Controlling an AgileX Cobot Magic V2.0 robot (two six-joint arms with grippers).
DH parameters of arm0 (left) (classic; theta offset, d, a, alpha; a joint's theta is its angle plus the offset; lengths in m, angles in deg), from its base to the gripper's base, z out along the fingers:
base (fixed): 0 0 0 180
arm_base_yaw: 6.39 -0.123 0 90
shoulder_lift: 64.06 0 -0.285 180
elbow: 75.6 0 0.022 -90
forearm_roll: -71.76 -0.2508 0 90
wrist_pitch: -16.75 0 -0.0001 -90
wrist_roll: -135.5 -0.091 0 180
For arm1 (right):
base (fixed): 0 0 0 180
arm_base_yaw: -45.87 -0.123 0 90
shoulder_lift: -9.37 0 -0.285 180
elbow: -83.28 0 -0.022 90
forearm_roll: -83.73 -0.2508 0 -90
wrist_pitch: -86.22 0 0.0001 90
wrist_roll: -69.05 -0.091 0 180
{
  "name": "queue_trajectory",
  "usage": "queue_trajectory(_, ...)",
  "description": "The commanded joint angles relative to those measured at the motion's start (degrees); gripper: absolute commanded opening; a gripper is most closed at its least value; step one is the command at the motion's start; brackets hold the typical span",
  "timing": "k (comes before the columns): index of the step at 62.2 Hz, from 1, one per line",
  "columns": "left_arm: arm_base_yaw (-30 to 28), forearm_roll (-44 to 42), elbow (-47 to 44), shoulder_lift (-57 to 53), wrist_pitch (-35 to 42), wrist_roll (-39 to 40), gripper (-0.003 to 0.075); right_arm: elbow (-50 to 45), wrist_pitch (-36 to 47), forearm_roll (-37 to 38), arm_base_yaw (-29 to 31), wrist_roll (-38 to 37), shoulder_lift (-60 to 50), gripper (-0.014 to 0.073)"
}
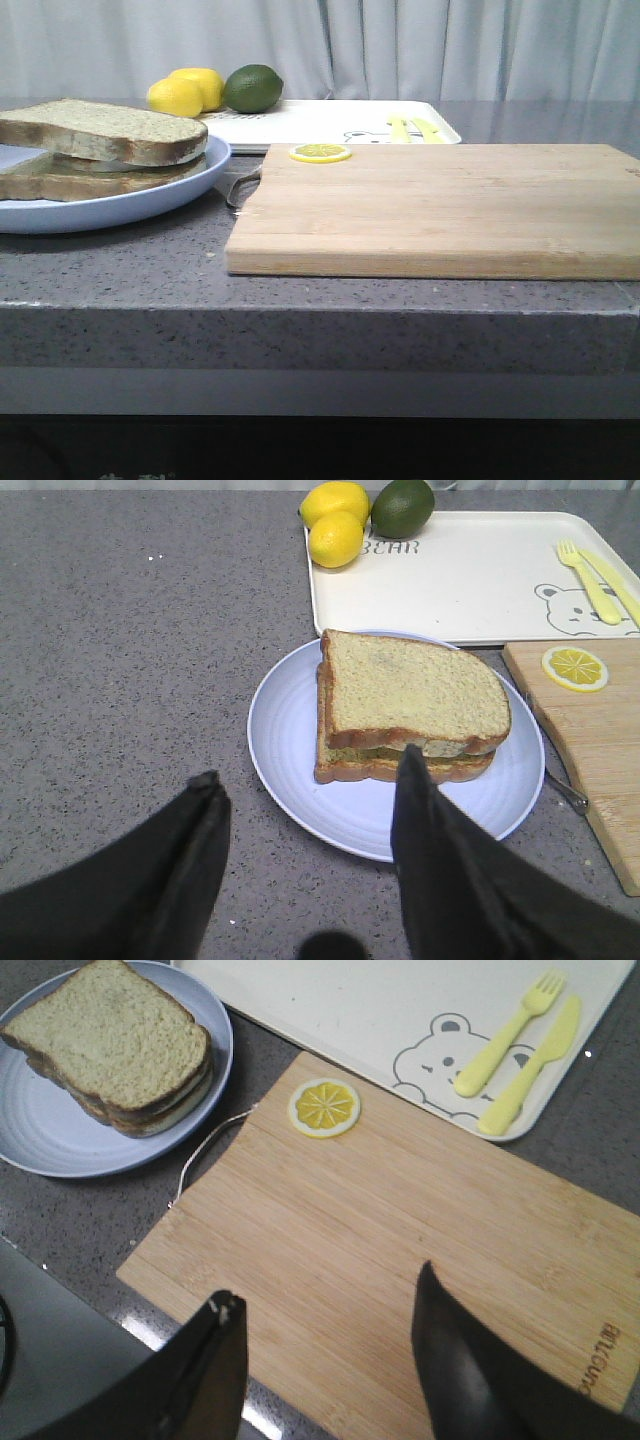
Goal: Place bread and move sandwich to tray
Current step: 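Move the left gripper to the blue plate rim and grasp it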
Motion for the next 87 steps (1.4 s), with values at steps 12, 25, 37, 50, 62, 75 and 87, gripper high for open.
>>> queue_trajectory(12, 0.4, -0.1, 1.8, 0.6, 4.1, 0.1, 0.0365, -11.3, 6.7, 0.8, 0.4, -0.7, -13.2, 0.0403)
queue_trajectory(25, 0.4, -0.1, 1.8, 0.6, 4.1, 0.1, 0.0365, -21.0, 10.1, 0.8, 0.4, -0.7, -21.2, 0.0403)
queue_trajectory(37, 0.4, -0.1, 1.8, 0.6, 4.1, 0.1, 0.0365, -27.5, 13.7, 0.8, 0.4, -0.6, -26.3, 0.0403)
queue_trajectory(50, 0.4, -0.8, 1.8, 0.6, 4.1, 0.1, 0.0365, -29.4, 14.1, 0.8, 0.4, -0.6, -27.7, 0.0403)
queue_trajectory(62, 0.4, -5.5, 3.3, 4.0, -2.3, 0.7, 0.0365, -29.4, 13.3, 0.8, 0.4, -0.6, -27.7, 0.0403)
queue_trajectory(75, 0.3, -6.1, 9.2, 16.4, -14.3, 0.7, 0.0365, -29.4, 13.3, 0.8, 0.4, -0.6, -27.7, 0.0403)
queue_trajectory(87, -7.2, -4.2, 16.4, 31.2, -16.8, -0.2, 0.0365, -29.4, 13.3, 0.8, 0.4, -0.6, -27.7, 0.0403)
